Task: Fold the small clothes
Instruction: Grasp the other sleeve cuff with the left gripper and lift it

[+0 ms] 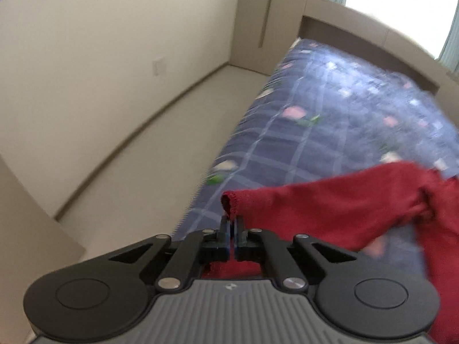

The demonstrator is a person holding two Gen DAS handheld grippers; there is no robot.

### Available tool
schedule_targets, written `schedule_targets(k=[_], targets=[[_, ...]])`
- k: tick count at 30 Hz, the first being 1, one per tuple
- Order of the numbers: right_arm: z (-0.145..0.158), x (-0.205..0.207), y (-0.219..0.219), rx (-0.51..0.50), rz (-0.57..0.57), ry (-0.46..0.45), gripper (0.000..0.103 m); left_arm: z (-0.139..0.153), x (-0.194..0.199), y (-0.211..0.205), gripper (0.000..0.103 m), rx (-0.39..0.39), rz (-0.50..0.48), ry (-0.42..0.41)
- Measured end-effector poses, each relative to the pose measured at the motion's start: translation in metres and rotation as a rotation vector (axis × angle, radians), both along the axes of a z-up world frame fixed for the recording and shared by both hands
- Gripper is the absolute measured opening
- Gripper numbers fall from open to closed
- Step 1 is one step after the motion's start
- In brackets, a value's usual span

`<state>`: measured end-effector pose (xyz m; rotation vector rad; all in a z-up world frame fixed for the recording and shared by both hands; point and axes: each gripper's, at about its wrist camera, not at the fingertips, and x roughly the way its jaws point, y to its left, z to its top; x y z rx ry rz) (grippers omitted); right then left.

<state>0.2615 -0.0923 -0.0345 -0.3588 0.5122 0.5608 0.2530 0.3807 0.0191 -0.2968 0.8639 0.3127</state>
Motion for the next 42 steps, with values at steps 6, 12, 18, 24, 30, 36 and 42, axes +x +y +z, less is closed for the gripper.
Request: schedule_targets(k=[6, 12, 18, 24, 30, 36, 42], targets=[[0.02, -0.005, 0.034, 0.105, 0.101, -0.055, 0.102, 0.054, 0.014, -0.033, 0.0, -0.106, -0.108, -0.049], [0.035, -0.02, 0.083, 0.248, 0.202, -0.085, 0.093, 0.085, 0.034, -0.079, 0.0, -0.3, -0.171, -0.09], [0.041, -0.039, 0.144, 0.333, 0.243, -0.134, 0.081, 0.09, 0.05, -0.131, 0.0, -0.324, -0.239, -0.091], [0.049, -0.028, 0.172, 0.308, 0.135, -0.2, 0.064, 0.092, 0.057, -0.154, 0.0, -0.325, -0.299, -0.099], [0.052, 0.003, 0.153, 0.361, 0.107, -0.12, 0.014, 0.09, 0.058, -0.159, 0.001, -0.319, -0.373, -0.127], [0.057, 0.03, 0.14, 0.372, 0.163, -0.049, 0.005, 0.095, 0.043, -0.134, 0.069, -0.336, -0.328, -0.265], [0.1, 0.077, 0.146, 0.336, 0.243, 0.027, 0.005, 0.079, 0.004, -0.087, 0.082, -0.246, -0.14, -0.37]])
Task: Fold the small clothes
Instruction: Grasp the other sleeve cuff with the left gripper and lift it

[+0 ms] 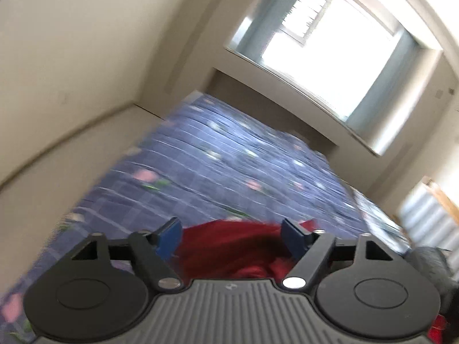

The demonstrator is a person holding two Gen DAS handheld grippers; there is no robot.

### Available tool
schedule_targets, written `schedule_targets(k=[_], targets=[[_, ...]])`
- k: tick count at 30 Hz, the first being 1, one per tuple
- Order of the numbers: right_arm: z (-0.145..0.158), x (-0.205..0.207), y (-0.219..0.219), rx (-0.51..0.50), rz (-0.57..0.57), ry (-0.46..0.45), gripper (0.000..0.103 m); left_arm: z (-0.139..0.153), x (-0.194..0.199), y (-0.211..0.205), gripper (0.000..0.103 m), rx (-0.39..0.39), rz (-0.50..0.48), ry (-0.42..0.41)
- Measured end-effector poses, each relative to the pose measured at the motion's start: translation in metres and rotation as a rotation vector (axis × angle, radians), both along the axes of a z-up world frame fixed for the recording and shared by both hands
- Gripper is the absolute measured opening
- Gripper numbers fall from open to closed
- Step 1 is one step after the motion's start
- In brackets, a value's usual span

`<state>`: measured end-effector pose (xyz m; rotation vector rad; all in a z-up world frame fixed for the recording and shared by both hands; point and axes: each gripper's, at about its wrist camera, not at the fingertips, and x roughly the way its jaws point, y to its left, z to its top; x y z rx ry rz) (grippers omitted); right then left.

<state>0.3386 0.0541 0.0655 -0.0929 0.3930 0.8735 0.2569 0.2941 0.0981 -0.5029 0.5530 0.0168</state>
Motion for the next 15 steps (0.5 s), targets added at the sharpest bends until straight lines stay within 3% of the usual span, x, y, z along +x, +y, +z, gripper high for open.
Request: schedule_targets(k=[5, 10, 15], targets=[[0.073, 0.045, 0.032, -0.042, 0.068, -0.034, 0.005, -0.044, -0.01, 0.009, 0.083, 0.034, 0.085, 0.044], [0.14, 0.064, 0.064, -0.12, 0.121, -0.158, 0.005, -0.073, 0.014, -0.016, 0.087, 0.009, 0.044, 0.046], [0.172, 0.069, 0.078, -0.188, 0.144, -0.239, 0.005, -0.084, 0.053, -0.062, 0.092, 0.034, -0.021, -0.021]])
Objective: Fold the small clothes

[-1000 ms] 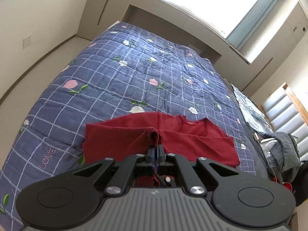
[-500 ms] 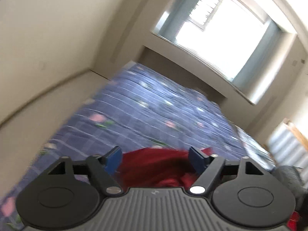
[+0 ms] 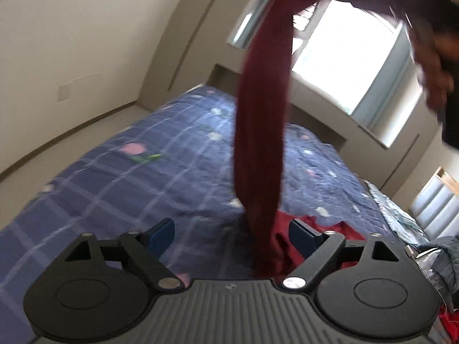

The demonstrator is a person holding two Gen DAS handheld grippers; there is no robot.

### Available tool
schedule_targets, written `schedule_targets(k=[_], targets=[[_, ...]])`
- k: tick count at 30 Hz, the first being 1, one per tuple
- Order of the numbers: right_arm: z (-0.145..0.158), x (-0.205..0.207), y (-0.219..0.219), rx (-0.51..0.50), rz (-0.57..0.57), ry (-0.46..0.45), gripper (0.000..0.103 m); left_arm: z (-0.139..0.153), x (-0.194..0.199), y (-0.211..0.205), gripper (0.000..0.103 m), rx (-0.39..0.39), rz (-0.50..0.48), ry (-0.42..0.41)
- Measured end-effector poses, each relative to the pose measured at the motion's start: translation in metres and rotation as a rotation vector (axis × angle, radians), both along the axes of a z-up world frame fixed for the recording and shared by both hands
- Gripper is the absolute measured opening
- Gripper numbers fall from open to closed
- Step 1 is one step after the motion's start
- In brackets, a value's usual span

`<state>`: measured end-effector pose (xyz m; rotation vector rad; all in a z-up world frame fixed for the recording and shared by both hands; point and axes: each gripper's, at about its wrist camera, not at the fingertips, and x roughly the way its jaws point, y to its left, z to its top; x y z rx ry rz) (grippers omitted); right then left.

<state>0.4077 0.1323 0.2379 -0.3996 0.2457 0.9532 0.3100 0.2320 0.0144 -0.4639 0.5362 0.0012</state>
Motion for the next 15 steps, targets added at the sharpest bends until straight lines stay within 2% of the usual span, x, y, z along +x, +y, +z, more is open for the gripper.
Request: schedule_targets(k=[4, 6, 8, 9, 11, 12, 13, 14, 15], targets=[[0.003, -0.001, -0.006, -0.025, 0.015, -0.029, 0.005, -0.013, 0.039, -0.037, 0.093, 0.093, -0.01, 0.01], [0.002, -0.003, -0.014, -0.021, 0.018, -0.032, 0.005, -0.021, 0.056, -0.053, 0.088, 0.134, -0.032, 0.027], [0.004, -0.001, -0.028, -0.001, 0.013, -0.032, 0.005, -0.027, 0.066, -0.067, 0.069, 0.18, -0.041, 0.072], [0.001, 0.017, -0.033, 0.012, 0.007, -0.032, 0.005, -0.031, 0.072, -0.07, 0.062, 0.19, -0.036, 0.107], [-0.001, 0.028, -0.056, 0.05, -0.01, -0.037, 0.005, -0.042, 0.082, -0.072, 0.037, 0.196, -0.025, 0.158], [-0.001, 0.034, -0.068, 0.066, -0.02, -0.041, 0.005, -0.044, 0.084, -0.074, 0.031, 0.206, -0.02, 0.168], [0.0, 0.036, -0.083, 0.083, -0.031, -0.045, 0.005, -0.046, 0.086, -0.077, 0.016, 0.231, -0.014, 0.174], [-0.001, 0.038, -0.102, 0.097, -0.051, -0.056, 0.005, -0.047, 0.087, -0.08, 0.01, 0.267, -0.01, 0.176], [-0.003, 0.04, -0.118, 0.106, -0.069, -0.064, 0.005, -0.048, 0.088, -0.082, 0.01, 0.3, -0.002, 0.177]])
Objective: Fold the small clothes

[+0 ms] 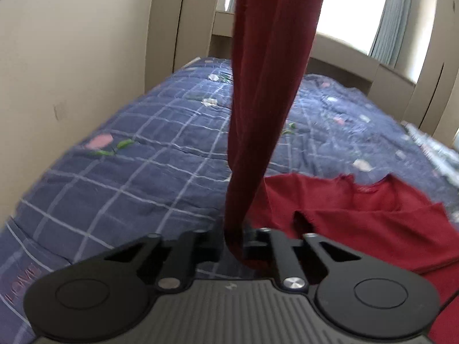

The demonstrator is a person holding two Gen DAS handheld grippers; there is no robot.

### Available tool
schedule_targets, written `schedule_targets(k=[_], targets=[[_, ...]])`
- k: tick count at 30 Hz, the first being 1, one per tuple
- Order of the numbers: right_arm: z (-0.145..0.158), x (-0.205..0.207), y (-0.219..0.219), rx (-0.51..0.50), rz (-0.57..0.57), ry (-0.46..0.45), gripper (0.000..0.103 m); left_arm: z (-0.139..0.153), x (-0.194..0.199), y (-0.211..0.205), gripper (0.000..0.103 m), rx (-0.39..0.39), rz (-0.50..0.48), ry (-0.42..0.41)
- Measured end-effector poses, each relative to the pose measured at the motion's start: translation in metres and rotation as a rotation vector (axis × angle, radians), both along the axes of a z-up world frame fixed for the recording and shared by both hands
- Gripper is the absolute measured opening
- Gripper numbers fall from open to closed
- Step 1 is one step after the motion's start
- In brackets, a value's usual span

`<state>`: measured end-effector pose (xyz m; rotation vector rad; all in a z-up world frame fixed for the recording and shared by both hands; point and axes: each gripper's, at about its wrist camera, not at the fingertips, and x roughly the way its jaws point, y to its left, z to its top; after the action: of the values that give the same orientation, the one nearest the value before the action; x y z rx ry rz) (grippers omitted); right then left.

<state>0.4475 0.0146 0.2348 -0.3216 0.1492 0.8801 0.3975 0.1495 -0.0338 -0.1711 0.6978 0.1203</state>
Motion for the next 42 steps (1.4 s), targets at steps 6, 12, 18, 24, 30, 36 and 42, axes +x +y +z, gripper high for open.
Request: schedule_targets(k=[6, 12, 18, 24, 30, 36, 42], targets=[[-0.063, 0.012, -0.112, 0.034, -0.158, 0.032, 0.005, -0.015, 0.004, -0.028, 0.006, 0.216, 0.003, 0.038], [-0.179, 0.02, -0.202, 0.018, -0.298, 0.21, 0.005, -0.032, 0.004, -0.033, 0.007, 0.236, -0.025, 0.088], [-0.269, -0.002, -0.239, 0.016, -0.39, 0.387, 0.005, -0.038, 0.001, -0.035, 0.017, 0.213, -0.094, 0.119], [-0.293, -0.017, -0.241, 0.03, -0.414, 0.482, 0.007, -0.029, -0.016, -0.015, 0.072, 0.122, -0.119, 0.123], [-0.298, -0.022, -0.26, 0.105, -0.425, 0.564, 0.025, -0.014, -0.033, 0.021, 0.095, -0.078, -0.106, 0.079], [-0.291, -0.02, -0.285, 0.23, -0.446, 0.645, 0.056, -0.017, 0.019, 0.039, 0.099, -0.193, -0.027, 0.056], [-0.297, 0.0, -0.308, 0.42, -0.424, 0.85, 0.059, -0.035, 0.067, 0.039, 0.095, -0.234, -0.031, 0.097]])
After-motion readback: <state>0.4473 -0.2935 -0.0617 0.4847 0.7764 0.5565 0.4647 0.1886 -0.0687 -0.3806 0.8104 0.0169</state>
